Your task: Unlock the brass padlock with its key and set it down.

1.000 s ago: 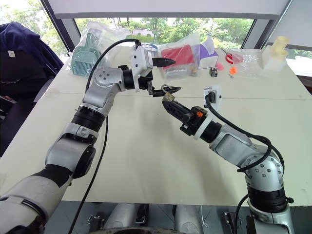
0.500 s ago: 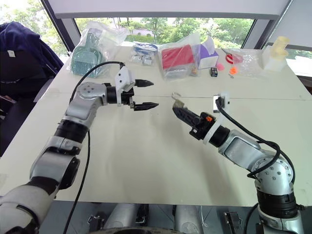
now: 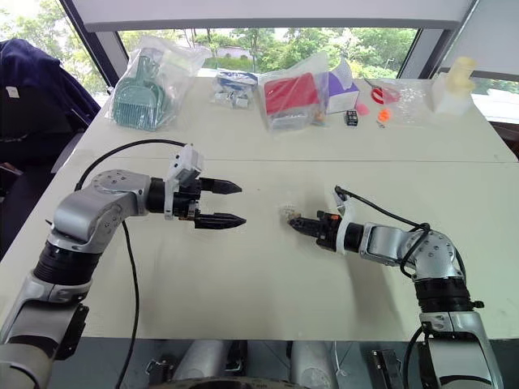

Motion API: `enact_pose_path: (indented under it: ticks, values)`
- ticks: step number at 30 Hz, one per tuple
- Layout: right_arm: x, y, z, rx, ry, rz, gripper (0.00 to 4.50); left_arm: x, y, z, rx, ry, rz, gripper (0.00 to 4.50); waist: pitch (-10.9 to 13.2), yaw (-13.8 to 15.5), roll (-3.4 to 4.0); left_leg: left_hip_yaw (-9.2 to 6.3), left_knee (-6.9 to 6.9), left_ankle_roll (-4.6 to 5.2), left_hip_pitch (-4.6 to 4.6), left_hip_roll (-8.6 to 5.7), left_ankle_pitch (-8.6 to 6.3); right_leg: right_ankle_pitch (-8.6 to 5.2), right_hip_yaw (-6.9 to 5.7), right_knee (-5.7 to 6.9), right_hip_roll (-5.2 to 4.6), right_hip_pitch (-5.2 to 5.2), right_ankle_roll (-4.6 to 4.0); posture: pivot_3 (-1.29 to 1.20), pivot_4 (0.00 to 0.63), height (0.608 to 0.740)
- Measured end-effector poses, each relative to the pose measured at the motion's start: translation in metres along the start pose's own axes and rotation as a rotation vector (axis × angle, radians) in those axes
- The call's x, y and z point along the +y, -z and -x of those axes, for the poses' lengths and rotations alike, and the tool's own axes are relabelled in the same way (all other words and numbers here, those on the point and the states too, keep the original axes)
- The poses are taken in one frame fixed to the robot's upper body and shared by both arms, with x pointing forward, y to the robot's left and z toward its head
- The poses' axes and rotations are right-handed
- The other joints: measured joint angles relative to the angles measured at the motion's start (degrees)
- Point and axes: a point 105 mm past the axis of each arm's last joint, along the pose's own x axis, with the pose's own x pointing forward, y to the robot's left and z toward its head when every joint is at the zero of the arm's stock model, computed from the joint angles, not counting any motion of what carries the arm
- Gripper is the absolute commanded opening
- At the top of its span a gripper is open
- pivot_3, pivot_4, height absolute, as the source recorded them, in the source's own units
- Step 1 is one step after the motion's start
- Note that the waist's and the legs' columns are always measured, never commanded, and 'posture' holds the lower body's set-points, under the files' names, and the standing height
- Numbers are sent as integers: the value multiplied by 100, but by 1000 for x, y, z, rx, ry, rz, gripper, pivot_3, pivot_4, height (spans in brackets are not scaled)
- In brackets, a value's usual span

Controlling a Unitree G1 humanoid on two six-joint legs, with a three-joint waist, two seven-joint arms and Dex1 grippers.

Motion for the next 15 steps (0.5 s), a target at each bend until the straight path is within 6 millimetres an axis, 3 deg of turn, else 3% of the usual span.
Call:
enact_pose_path:
  ticks: [2,6,7,10,15]
  values:
    - [-4,4,0,23,17,22,2425,1,0,0,-1,-13,-2,4500,0,-11,1,0,-3,0,0,-2,0,0,1,-3,-2,-1,0,0,150,740]
    - [8,7,13,72,26,180,4470,1,0,0,3,-16,-4,4500,-3,36,5,0,-14,-1,3,-2,0,0,0,-6,-3,-1,0,0,150,740]
    - [8,8,19,80,37,211,4470,1,1,-1,6,-14,-4,4500,-4,72,12,0,-18,-1,3,-6,-1,0,0,-8,-6,-2,0,0,150,740]
    - [1,18,61,158,202,401,4470,2,7,4,29,-27,5,4500,-5,179,14,0,-27,-1,1,-14,-2,-1,0,-24,-14,-2,-2,0,150,740]
    - [-10,28,102,209,377,643,4470,1,10,3,21,-19,13,4500,-5,131,9,0,-34,0,-9,-18,-2,-1,-1,-34,-17,-8,-1,0,150,740]
